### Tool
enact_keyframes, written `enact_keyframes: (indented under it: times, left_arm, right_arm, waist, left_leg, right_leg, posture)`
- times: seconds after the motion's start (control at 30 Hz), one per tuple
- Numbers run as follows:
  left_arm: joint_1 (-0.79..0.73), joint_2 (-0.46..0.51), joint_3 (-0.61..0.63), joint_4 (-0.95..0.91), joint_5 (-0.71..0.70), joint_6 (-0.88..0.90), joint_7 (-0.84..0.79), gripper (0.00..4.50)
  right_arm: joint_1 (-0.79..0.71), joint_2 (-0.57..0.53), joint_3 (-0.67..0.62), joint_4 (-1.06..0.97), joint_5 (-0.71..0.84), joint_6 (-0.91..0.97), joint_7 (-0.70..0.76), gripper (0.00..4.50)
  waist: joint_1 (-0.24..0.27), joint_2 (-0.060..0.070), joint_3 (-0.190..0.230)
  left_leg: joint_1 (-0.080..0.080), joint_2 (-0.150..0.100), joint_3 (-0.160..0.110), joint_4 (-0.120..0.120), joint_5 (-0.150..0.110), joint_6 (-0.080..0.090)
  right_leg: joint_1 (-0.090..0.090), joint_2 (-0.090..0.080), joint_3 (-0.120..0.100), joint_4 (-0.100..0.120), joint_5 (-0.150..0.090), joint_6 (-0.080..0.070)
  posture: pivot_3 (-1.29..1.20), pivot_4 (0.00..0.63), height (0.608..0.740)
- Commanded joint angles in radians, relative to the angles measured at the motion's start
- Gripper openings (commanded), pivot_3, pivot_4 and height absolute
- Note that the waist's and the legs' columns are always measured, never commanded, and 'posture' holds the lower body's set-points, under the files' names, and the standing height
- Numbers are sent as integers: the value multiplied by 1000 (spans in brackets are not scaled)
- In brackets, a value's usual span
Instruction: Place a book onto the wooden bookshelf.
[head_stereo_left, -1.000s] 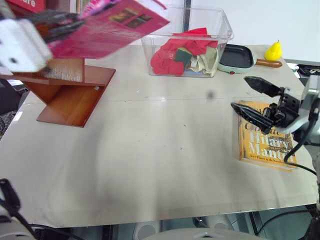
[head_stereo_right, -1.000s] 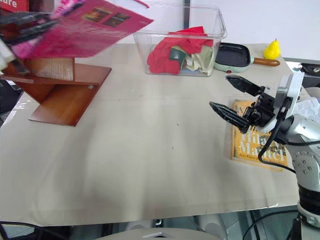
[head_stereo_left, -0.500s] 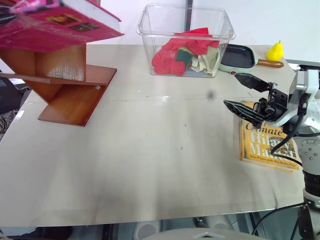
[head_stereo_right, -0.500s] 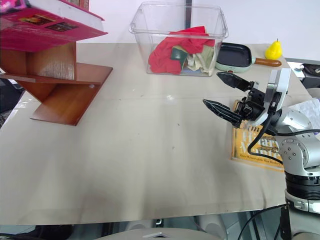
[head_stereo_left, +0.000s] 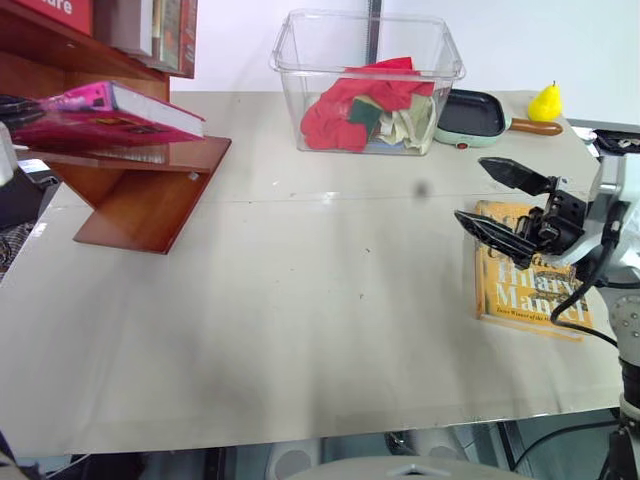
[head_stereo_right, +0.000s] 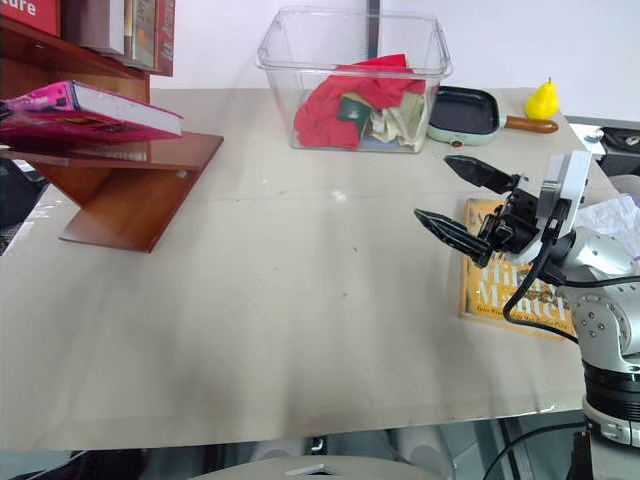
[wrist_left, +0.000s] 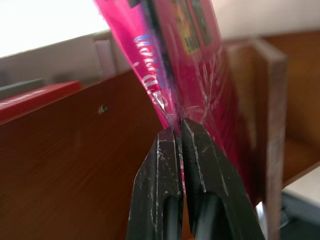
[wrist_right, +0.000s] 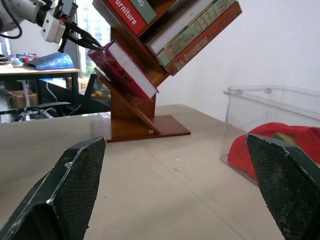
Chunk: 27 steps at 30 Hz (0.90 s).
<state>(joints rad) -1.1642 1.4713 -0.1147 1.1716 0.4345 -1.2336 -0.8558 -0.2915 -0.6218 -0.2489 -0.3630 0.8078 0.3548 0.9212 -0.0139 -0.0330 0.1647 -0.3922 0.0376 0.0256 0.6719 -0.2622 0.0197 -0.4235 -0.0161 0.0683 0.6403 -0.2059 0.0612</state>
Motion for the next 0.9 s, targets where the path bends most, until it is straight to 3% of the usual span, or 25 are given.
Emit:
enact_keyframes:
  times: [0.03,0.13,0.23,0.3,0.33,0.4,0.47,0.53,0.6,0.67,0.83,0.9]
  left_arm:
    - [27,28,-36,60,70,74,77,967]
    - [69,53,-9,71,21,72,91,2292]
    - [183,56,117,76,-245,76,-116,3639]
    - [288,35,236,-4,-492,207,-356,4480]
    - [379,20,314,-111,-638,334,-463,4480]
    - [685,-40,579,-551,-885,809,-547,4480]
    - [941,-124,805,-1037,-1069,1300,-456,4480]
    - [1092,-181,874,-1407,-1267,1596,-299,4480]
    - [1143,-216,847,-1637,-1496,1776,-101,4480]
    - [1153,-282,739,-1769,-1608,1843,69,4480]
    - [1148,-512,435,-1855,-1471,1831,228,4480]
    - [1179,-566,388,-1829,-1427,1831,220,4480]
  right_arm:
    - [0,-25,-37,-47,18,8,-15,4426]
    - [-1,-29,-38,-52,26,19,-20,4426]
    - [-19,-36,-24,-27,27,23,-4,4426]
    - [-40,-37,-13,-4,24,25,11,4426]
    - [-54,-38,-7,12,23,27,22,4426]
    - [-90,-34,15,51,13,28,48,4426]
    - [-122,-29,36,90,0,25,72,4426]
    - [-144,-24,49,114,-14,18,84,4426]
    - [-155,-25,54,122,-26,20,83,4426]
    - [-129,-44,45,98,-42,29,72,4426]
    - [96,-113,-32,-71,-69,72,12,4426]
    - [246,-122,-110,-157,-70,88,-26,4426]
  waist:
    - [-2,0,0]
    - [-5,0,0]
    - [-4,-1,0]
    - [-3,-2,0]
    - [-3,-2,0]
    - [-3,-1,1]
    - [0,-2,0]
    - [-2,-4,0]
    - [0,-5,0]
    - [1,-3,0]
    - [4,3,-1]
    - [5,3,-2]
  left_leg:
    - [2,1,1,0,0,0]
    - [10,4,4,-1,0,0]
    - [10,8,6,-1,0,0]
    - [9,11,11,0,1,-1]
    - [8,12,13,0,1,-1]
    - [7,16,19,-1,0,-1]
    - [1,16,22,-1,0,-1]
    - [-6,17,22,1,0,-1]
    - [-8,15,20,1,-1,-1]
    - [-7,15,19,0,-1,-1]
    - [-2,9,16,-3,-1,0]
    - [-2,9,14,-3,0,0]
  right_leg:
    - [0,0,0,3,-2,-3]
    - [3,3,0,6,-2,-6]
    - [3,4,1,7,-1,-8]
    - [1,4,0,6,-1,-10]
    - [0,3,1,6,0,-14]
    - [-2,1,0,5,0,-14]
    - [-8,-4,-2,4,-1,-12]
    - [-11,-5,-3,3,1,-8]
    - [-11,-6,-4,1,1,-7]
    - [-11,-5,-4,2,1,-7]
    - [-10,0,-2,5,0,-8]
    - [-10,1,-2,4,0,-8]
  posture:
    - [0,150,740]
    - [0,150,740]
    - [0,150,740]
    - [0,150,740]
    - [0,150,740]
    - [0,150,740]
    - [0,150,740]
    - [0,150,740]
    - [0,150,740]
    - [0,150,740]
    - [0,150,740]
    - [0,150,740]
